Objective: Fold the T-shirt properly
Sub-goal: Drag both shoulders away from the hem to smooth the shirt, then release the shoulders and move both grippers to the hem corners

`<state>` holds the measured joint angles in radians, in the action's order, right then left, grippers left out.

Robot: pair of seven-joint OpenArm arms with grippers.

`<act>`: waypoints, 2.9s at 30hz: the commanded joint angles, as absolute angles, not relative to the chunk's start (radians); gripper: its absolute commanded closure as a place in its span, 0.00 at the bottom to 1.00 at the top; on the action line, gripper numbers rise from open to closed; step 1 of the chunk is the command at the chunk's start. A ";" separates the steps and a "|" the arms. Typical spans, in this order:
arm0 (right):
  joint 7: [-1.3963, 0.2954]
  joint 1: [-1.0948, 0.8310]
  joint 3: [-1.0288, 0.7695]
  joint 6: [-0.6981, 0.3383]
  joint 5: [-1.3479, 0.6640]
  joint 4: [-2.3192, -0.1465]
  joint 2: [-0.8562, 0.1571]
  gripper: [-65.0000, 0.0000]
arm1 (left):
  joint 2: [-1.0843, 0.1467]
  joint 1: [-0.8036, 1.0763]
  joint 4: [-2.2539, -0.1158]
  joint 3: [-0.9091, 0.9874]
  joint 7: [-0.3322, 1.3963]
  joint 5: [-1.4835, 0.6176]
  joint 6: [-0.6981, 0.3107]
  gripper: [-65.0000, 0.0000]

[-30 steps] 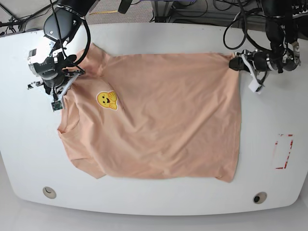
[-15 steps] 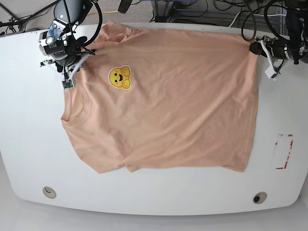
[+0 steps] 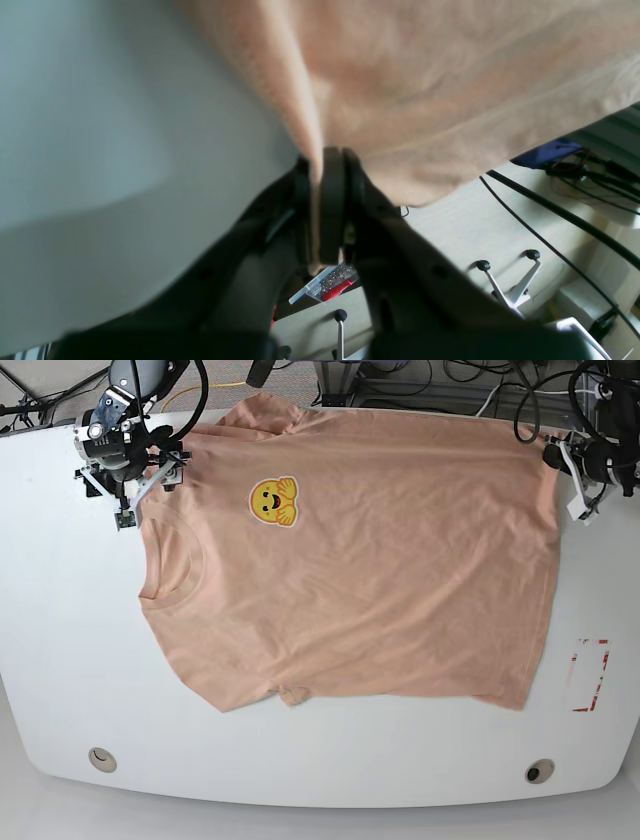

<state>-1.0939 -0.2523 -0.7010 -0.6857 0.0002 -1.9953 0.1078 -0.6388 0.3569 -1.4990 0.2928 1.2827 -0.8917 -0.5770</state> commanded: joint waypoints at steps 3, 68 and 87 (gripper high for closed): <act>-1.089 -0.259 -0.780 -0.691 -0.196 -2.015 0.101 0.18 | -0.662 0.352 -1.509 0.302 1.280 -0.901 -0.578 1.00; -1.267 -0.519 -0.918 -0.682 -0.909 -1.908 0.002 0.09 | -0.697 0.380 -1.641 0.312 1.283 -0.923 -0.665 0.81; -1.259 -0.151 -0.915 -0.618 -0.903 -1.558 -0.278 0.11 | -0.696 0.240 -1.633 0.456 1.340 -0.918 -0.679 0.33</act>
